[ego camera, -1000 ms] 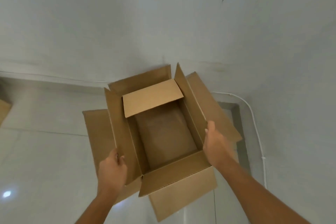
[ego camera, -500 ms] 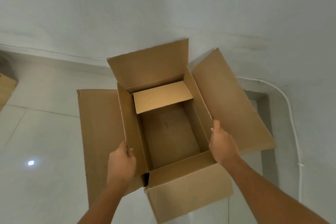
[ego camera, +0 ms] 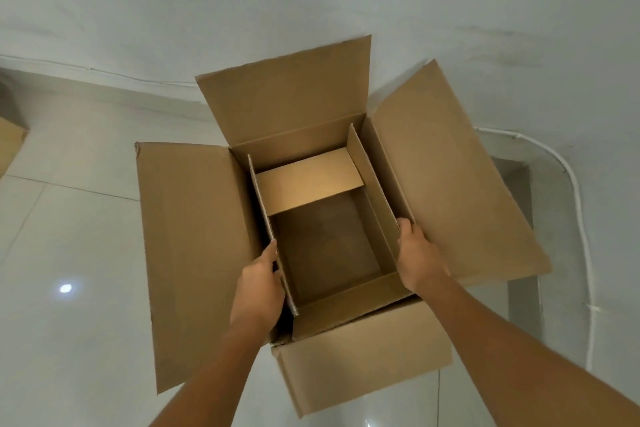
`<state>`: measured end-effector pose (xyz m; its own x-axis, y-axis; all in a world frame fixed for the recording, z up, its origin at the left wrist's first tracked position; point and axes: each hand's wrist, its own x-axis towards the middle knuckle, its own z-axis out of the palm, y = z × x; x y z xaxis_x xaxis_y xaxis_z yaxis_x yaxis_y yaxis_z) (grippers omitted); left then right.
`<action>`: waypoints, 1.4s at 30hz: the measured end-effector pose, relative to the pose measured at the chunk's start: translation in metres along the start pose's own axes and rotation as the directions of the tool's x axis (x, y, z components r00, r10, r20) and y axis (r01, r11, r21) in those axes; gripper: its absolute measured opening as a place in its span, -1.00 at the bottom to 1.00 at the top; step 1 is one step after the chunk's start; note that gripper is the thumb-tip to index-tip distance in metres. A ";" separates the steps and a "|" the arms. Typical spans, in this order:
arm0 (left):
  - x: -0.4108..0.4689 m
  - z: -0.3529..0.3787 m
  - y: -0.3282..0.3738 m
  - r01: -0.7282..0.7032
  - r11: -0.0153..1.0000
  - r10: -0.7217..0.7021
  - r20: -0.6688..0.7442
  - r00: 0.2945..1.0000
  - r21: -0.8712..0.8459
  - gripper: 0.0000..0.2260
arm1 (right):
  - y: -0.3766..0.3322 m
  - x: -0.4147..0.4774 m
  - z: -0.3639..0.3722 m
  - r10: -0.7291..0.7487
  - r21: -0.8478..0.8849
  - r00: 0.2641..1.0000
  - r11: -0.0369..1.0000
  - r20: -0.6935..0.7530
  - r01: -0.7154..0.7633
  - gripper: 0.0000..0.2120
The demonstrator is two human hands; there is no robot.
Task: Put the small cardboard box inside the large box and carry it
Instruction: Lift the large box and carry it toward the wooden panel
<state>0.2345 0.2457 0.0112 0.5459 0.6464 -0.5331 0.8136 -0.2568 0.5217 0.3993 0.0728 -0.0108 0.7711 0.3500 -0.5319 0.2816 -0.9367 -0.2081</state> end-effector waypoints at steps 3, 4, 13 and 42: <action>-0.008 0.005 0.000 -0.067 0.993 0.066 0.017 0.998 0.095 -0.50 | 0.006 -0.003 -0.001 -0.032 0.082 0.999 0.996 -0.027 0.034 -0.48; -0.010 0.006 -0.001 -0.091 0.987 0.090 0.018 0.996 0.132 -0.50 | 0.008 -0.005 -0.001 -0.040 0.095 0.998 0.994 -0.052 0.045 -0.50; -0.051 0.015 -0.014 -0.473 0.647 0.341 0.328 0.881 0.598 -0.51 | 0.053 -0.051 0.006 -0.389 -0.236 0.919 0.890 0.056 0.391 -0.35; -0.019 -0.017 -0.090 -0.437 0.575 0.272 0.341 0.900 0.692 -0.66 | -0.017 -0.081 0.084 -0.380 -0.209 0.925 0.903 0.018 0.376 -0.67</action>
<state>0.1480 0.2691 -0.0141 0.7810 0.2664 -0.5648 0.3680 -0.9271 0.0715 0.2835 0.0611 -0.0332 0.5954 0.6802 -0.4276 0.6633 -0.7165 -0.2160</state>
